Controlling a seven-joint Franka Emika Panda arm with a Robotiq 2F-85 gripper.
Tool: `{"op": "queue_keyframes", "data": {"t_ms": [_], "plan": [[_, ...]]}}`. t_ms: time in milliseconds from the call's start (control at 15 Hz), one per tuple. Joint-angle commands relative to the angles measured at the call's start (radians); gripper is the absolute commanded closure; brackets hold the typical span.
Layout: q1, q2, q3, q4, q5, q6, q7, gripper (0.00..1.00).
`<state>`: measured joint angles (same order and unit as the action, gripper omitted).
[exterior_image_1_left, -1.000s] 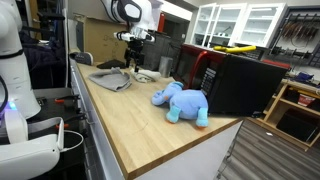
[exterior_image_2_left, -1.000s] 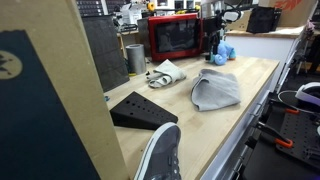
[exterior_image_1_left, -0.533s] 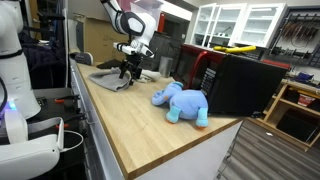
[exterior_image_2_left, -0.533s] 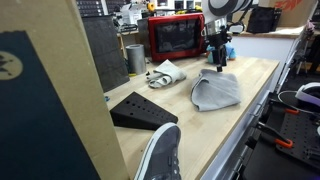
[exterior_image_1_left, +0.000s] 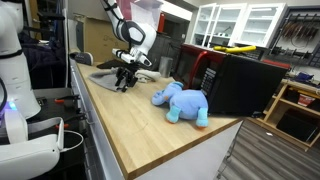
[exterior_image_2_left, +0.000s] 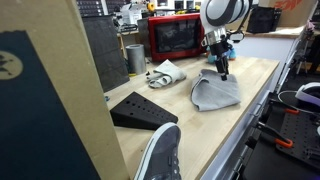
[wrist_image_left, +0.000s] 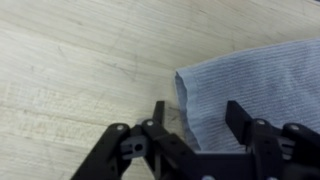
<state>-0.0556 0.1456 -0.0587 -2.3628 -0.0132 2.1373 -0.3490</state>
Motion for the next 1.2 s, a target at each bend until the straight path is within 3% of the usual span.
{"op": "queue_keyframes", "data": {"t_ms": [0,333,533,1133], "plan": [[-0.020,0.003,0.010,0.032,0.031,-0.057,-0.033,0.66],[-0.023,-0.042,0.017,0.045,0.089,-0.080,-0.071,1.00],[-0.023,-0.066,0.016,0.070,0.124,-0.080,-0.095,1.00],[-0.034,-0.037,-0.008,0.130,0.070,0.061,-0.063,1.00]]}}
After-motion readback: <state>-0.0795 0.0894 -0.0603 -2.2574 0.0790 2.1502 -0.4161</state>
